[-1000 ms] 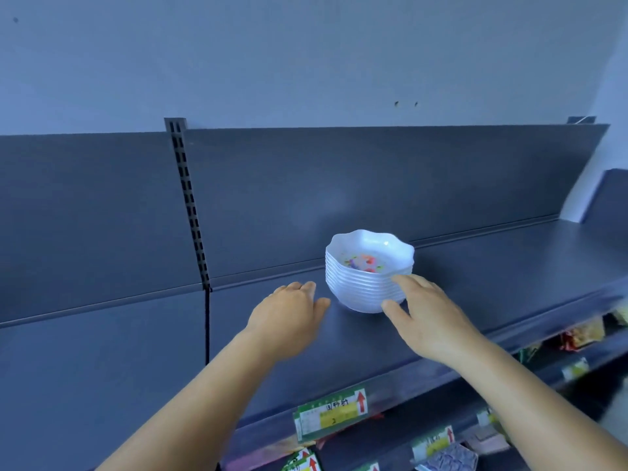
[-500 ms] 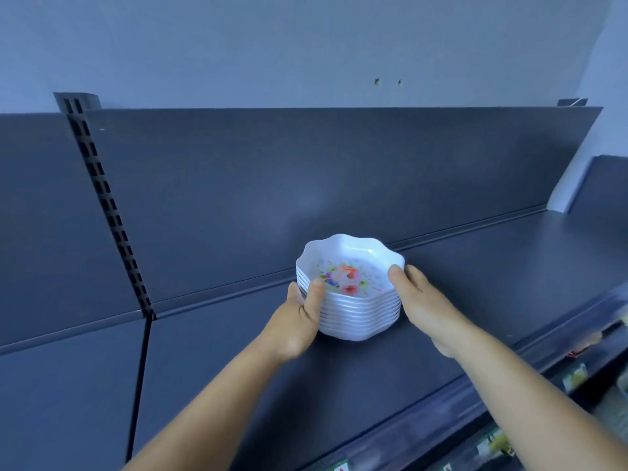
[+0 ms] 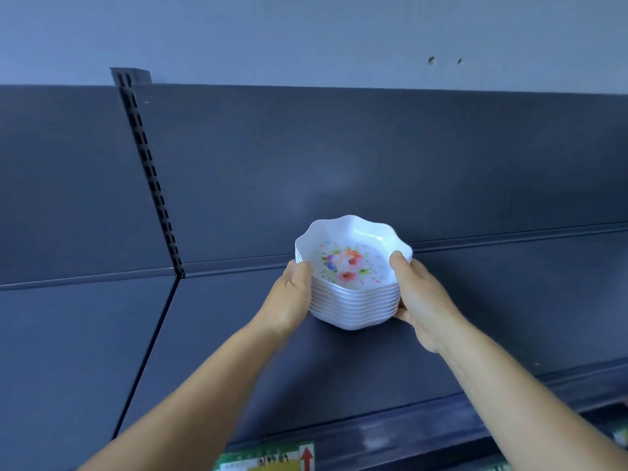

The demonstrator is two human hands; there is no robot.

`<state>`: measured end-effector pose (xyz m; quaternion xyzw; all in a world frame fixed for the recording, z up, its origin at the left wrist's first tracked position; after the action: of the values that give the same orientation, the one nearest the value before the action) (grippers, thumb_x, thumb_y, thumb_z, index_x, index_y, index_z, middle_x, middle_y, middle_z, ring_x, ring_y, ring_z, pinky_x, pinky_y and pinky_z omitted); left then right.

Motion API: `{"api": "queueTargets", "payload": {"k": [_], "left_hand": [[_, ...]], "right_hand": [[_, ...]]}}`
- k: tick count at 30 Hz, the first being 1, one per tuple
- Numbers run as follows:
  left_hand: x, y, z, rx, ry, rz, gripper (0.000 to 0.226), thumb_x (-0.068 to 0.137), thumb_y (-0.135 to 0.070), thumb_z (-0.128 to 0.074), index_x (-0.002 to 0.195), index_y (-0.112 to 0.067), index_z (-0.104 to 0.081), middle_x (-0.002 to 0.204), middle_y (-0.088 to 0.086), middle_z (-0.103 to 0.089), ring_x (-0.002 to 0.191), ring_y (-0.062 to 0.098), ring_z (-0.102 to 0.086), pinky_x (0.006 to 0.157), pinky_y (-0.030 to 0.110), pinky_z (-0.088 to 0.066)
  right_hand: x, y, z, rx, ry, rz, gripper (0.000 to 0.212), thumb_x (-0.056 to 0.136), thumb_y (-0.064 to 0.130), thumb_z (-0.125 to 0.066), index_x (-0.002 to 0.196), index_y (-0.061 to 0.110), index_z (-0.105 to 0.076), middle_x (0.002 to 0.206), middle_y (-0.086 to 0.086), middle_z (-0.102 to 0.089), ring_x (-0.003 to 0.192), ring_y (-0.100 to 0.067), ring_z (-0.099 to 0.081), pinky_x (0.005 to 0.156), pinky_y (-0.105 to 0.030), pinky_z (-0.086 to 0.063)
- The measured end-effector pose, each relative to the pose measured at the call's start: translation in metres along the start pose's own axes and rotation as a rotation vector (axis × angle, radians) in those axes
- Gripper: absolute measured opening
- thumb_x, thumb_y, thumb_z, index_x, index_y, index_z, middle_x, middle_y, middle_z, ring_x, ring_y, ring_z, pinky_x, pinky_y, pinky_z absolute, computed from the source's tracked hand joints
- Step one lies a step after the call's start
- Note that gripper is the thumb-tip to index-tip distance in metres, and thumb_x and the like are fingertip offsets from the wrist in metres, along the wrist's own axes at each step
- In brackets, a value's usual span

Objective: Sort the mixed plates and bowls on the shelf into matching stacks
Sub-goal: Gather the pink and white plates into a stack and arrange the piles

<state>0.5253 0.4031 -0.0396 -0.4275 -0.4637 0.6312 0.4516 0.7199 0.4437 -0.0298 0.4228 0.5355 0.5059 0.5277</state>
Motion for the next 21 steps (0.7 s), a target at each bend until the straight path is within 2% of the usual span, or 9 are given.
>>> {"api": "queueTargets", "payload": {"k": [8, 10, 12, 15, 17, 19, 21], "left_hand": [[-0.035, 0.000, 0.054, -0.064, -0.162, 0.020, 0.063, 0.069, -0.054, -0.034, 0.110, -0.016, -0.063, 0.117, 0.008, -0.068, 0.116, 0.027, -0.059, 0.104, 0.046, -0.045], [-0.048, 0.001, 0.071, -0.073, -0.189, 0.013, 0.065, 0.069, -0.053, -0.035, 0.110, -0.010, -0.061, 0.119, 0.014, -0.065, 0.106, 0.027, -0.061, 0.104, 0.048, -0.045], [-0.060, 0.004, 0.091, -0.082, -0.229, 0.002, 0.067, 0.069, -0.053, -0.035, 0.111, -0.006, -0.059, 0.115, 0.018, -0.065, 0.093, 0.020, -0.057, 0.104, 0.049, -0.045], [-0.076, 0.015, 0.129, -0.095, -0.296, 0.001, 0.071, 0.069, -0.053, -0.035, 0.113, -0.002, -0.057, 0.095, 0.008, -0.064, 0.088, 0.016, -0.054, 0.103, 0.050, -0.044], [-0.087, 0.021, 0.155, -0.101, -0.321, 0.000, 0.070, 0.071, -0.053, -0.034, 0.113, -0.001, -0.057, 0.092, 0.004, -0.062, 0.086, 0.016, -0.052, 0.103, 0.051, -0.043], [-0.102, 0.025, 0.181, -0.110, -0.351, -0.011, 0.067, 0.075, -0.051, -0.034, 0.111, -0.002, -0.060, 0.095, 0.010, -0.069, 0.086, 0.016, -0.055, 0.101, 0.050, -0.045], [-0.117, 0.029, 0.209, -0.126, -0.384, -0.025, 0.061, 0.078, -0.047, -0.033, 0.110, -0.005, -0.064, 0.109, 0.016, -0.070, 0.088, 0.017, -0.058, 0.100, 0.049, -0.047]], "right_hand": [[-0.018, 0.022, -0.051, 0.033, 0.173, 0.058, 0.027, 0.094, 0.043, -0.046, 0.111, 0.027, -0.060, 0.105, 0.006, -0.072, 0.100, -0.017, -0.068, 0.094, -0.042, -0.053], [-0.027, 0.024, -0.069, 0.037, 0.225, 0.061, 0.025, 0.095, 0.041, -0.045, 0.108, 0.027, -0.061, 0.103, 0.005, -0.074, 0.099, -0.018, -0.069, 0.093, -0.043, -0.054], [-0.035, 0.027, -0.090, 0.043, 0.272, 0.069, 0.024, 0.096, 0.039, -0.044, 0.108, 0.027, -0.062, 0.103, 0.005, -0.074, 0.096, -0.017, -0.070, 0.091, -0.042, -0.055], [-0.051, 0.031, -0.125, 0.049, 0.347, 0.083, 0.026, 0.097, 0.038, -0.044, 0.111, 0.026, -0.062, 0.103, 0.005, -0.074, 0.094, -0.016, -0.070, 0.089, -0.041, -0.056], [-0.063, 0.034, -0.151, 0.054, 0.390, 0.093, 0.025, 0.098, 0.037, -0.043, 0.109, 0.025, -0.063, 0.101, 0.005, -0.075, 0.093, -0.015, -0.070, 0.088, -0.040, -0.056], [-0.076, 0.037, -0.178, 0.057, 0.434, 0.104, 0.025, 0.098, 0.035, -0.042, 0.106, 0.026, -0.064, 0.099, 0.006, -0.076, 0.091, -0.014, -0.070, 0.085, -0.038, -0.057], [-0.089, 0.039, -0.206, 0.061, 0.471, 0.111, 0.025, 0.099, 0.035, -0.041, 0.105, 0.026, -0.064, 0.097, 0.007, -0.076, 0.090, -0.014, -0.070, 0.083, -0.036, -0.057]]}}
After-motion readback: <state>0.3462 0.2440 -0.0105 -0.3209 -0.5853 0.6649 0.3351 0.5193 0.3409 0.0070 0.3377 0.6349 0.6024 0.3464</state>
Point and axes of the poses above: each hand's wrist, its own x-axis towards the middle knuckle, its own z-axis out of the back of the hand, y = z × x, the point moved 8 cm from there along x, towards the middle knuckle
